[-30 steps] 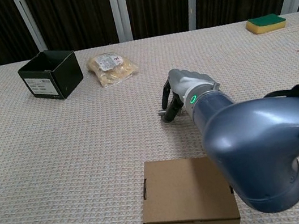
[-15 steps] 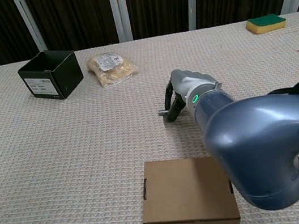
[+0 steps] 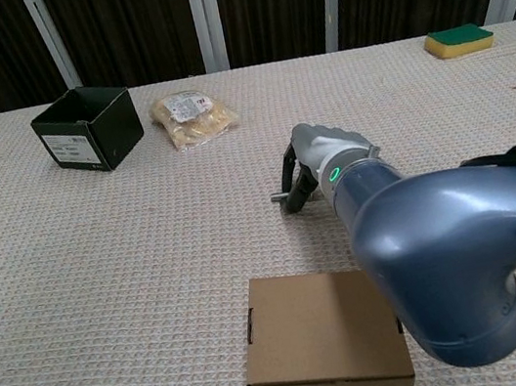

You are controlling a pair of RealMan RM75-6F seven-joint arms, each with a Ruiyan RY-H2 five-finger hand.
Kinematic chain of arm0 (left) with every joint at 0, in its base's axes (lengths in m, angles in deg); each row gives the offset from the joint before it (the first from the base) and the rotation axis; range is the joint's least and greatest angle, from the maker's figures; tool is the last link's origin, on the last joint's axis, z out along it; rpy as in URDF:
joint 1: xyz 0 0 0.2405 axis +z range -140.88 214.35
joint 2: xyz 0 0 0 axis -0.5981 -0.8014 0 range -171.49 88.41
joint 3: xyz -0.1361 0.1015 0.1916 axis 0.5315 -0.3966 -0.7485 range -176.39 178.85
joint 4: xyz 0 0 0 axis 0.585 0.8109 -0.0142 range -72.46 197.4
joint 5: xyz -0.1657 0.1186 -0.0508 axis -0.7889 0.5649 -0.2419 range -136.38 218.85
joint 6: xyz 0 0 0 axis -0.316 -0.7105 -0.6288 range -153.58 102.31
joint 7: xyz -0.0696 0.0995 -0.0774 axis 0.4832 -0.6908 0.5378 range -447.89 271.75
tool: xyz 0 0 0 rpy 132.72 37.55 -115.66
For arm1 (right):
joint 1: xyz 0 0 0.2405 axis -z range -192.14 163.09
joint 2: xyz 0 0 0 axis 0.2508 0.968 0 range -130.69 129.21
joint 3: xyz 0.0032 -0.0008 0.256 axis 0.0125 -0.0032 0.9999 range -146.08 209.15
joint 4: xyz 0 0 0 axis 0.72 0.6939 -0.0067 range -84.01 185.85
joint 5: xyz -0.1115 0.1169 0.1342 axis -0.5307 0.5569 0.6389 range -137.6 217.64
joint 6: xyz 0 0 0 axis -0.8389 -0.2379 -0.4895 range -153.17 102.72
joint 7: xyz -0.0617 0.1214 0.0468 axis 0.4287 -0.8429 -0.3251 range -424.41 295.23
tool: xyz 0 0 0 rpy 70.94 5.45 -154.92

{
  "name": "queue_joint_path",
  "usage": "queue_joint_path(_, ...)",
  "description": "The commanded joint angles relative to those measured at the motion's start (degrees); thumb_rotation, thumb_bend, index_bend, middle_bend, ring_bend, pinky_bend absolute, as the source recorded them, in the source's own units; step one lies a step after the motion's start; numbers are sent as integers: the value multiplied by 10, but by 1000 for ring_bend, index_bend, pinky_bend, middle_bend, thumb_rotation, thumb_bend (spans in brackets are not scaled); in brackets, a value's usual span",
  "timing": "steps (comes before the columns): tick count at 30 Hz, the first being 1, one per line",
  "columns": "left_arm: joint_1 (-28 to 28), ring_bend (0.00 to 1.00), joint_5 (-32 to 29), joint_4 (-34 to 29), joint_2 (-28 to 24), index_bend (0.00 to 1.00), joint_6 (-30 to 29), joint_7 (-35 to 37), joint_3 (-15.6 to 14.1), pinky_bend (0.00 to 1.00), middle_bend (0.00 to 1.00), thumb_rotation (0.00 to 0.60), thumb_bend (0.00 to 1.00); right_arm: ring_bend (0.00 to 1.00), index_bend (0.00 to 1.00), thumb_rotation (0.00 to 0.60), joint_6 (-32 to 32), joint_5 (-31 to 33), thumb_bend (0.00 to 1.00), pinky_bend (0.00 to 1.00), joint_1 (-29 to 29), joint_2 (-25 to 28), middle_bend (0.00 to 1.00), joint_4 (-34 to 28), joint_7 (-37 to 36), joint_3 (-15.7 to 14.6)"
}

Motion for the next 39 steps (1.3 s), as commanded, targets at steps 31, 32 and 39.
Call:
queue_joint_path(31, 1, 0, 0, 0, 0, 178, -2, 0, 0, 49, 136, 600, 146, 0, 581, 600, -15, -12, 370, 0, 17, 26, 0, -57, -15, 9)
queue_joint_path(32, 1, 0, 0, 0, 0, 178, -2, 0, 0, 49, 136, 600, 146, 0, 580, 600, -14, -11, 369, 0, 18, 28, 0, -59, -15, 9)
queue_joint_path(39, 1, 0, 0, 0, 0, 177, -2, -1, 0, 49, 136, 600, 147, 0, 581, 600, -13, -6, 370, 0, 21, 34, 0, -63, -20, 12)
